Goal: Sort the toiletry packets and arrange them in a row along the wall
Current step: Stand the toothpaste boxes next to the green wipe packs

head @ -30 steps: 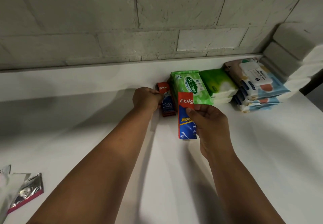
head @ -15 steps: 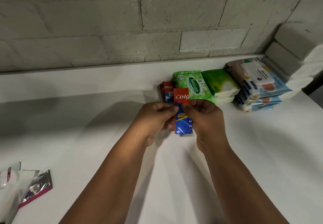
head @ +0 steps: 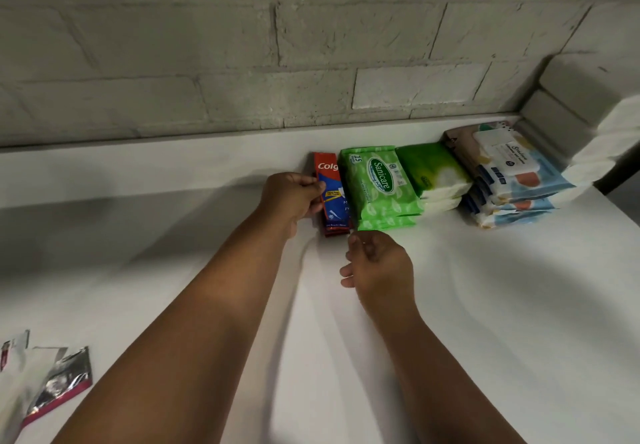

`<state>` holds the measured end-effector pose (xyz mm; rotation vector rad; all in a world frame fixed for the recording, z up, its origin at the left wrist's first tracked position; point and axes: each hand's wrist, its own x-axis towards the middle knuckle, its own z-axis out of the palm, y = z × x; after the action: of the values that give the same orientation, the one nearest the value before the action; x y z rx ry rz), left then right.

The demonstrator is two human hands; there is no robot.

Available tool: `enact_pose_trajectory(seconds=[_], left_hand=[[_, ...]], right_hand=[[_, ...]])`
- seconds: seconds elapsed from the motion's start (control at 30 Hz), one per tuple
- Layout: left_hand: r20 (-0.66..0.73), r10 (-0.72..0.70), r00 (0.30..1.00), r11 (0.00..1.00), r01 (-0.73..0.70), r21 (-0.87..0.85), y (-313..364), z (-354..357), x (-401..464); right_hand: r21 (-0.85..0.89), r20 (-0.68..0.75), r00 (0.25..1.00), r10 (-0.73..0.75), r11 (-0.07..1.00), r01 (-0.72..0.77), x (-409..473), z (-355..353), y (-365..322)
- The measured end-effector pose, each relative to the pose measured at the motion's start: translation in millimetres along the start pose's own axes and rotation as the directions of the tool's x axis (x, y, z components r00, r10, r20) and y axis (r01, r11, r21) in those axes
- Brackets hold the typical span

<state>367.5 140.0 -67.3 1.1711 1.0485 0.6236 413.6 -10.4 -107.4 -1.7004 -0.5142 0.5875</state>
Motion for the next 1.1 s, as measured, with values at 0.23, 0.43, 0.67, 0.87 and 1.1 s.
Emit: enact_pose_trajectory(seconds=[0.23,0.43,0.67,0.87,1.1], left_hand=[[-0.081,0.038,0.996,0.997,-0.032,0.075,-18,8,16],[-0.165,0.065,0.984,0.988,-0.04,0.149,-27,10,18],[-0.176,0.144,0.974,0.96,-0.094,0.265,-24,4,10],[-0.154,0.159,0.975,0.949,-0.108,0.298,-22,2,1],[-0.143,0.174,0.974,0.896,-0.097,0.434,-12,-14,-33]], right_hand=[[-0.227,-0.017,0.988,-0.155,0.963,0.147,9,7,2],[-0.342,-0.019,0.985,-0.171,0.927,0.154,17,14,4],[-0.414,-0.053,0.978,-0.202,0.895,0.163,18,16,2],[-0.297,-0.088,0.982,-0.166,0.946,0.133,13,18,7],[-0.323,-0.039,0.992,-0.118,0.941,0.099,-6,21,-10]])
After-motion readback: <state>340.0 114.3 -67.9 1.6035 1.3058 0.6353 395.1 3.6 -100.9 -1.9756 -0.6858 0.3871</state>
